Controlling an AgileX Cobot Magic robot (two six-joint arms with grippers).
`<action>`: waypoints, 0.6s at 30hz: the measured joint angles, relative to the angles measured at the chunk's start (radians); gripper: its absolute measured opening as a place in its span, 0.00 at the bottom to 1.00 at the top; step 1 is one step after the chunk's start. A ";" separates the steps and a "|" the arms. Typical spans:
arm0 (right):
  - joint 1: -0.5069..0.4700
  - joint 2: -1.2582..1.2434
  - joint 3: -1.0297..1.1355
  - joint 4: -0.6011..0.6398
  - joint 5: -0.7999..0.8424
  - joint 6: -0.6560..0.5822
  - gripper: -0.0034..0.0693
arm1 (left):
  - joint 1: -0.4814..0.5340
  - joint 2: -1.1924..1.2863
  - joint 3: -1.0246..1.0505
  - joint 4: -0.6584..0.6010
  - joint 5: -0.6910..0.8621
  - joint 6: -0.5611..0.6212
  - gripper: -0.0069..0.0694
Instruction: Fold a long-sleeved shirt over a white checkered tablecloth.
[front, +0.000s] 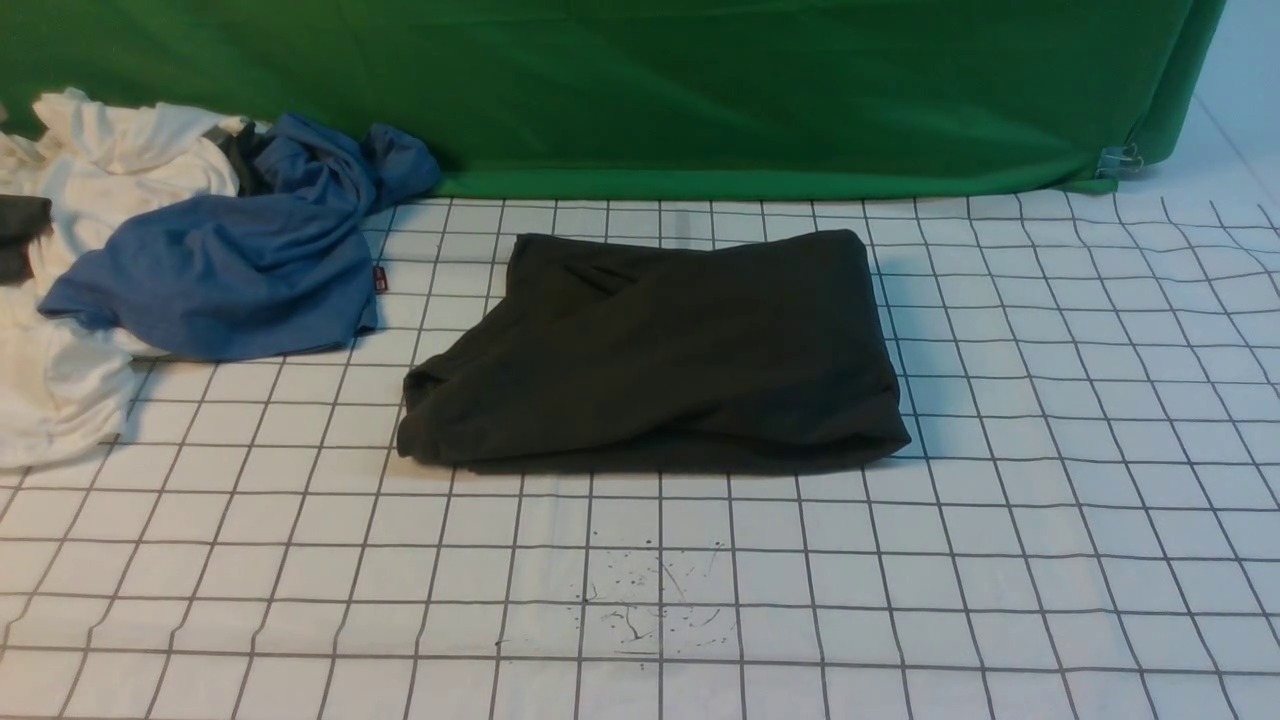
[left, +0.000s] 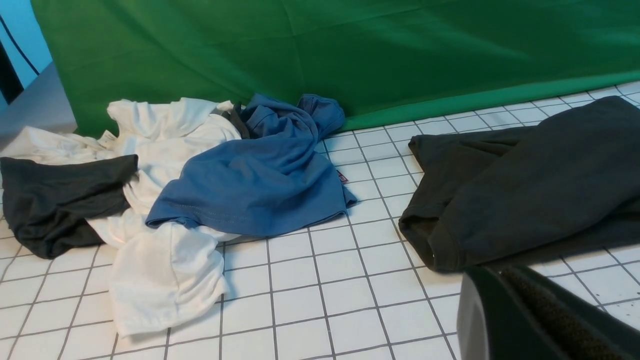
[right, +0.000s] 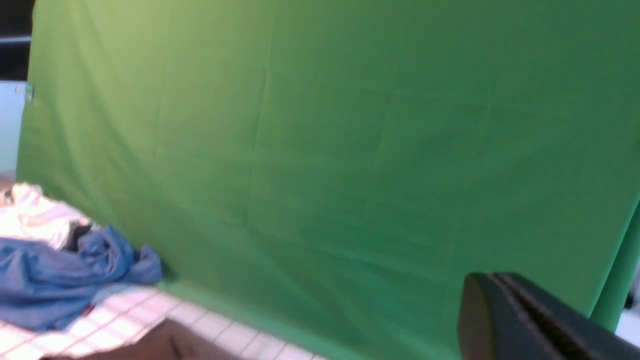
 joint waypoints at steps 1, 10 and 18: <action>-0.031 -0.029 0.050 -0.002 0.000 0.042 0.06 | 0.000 0.000 0.001 0.000 0.000 0.000 0.05; -0.284 -0.267 0.403 -0.197 0.002 0.234 0.06 | 0.000 0.000 0.001 0.000 0.000 0.000 0.05; -0.367 -0.440 0.615 -0.322 0.089 0.432 0.06 | 0.000 0.000 0.001 0.000 0.001 0.000 0.05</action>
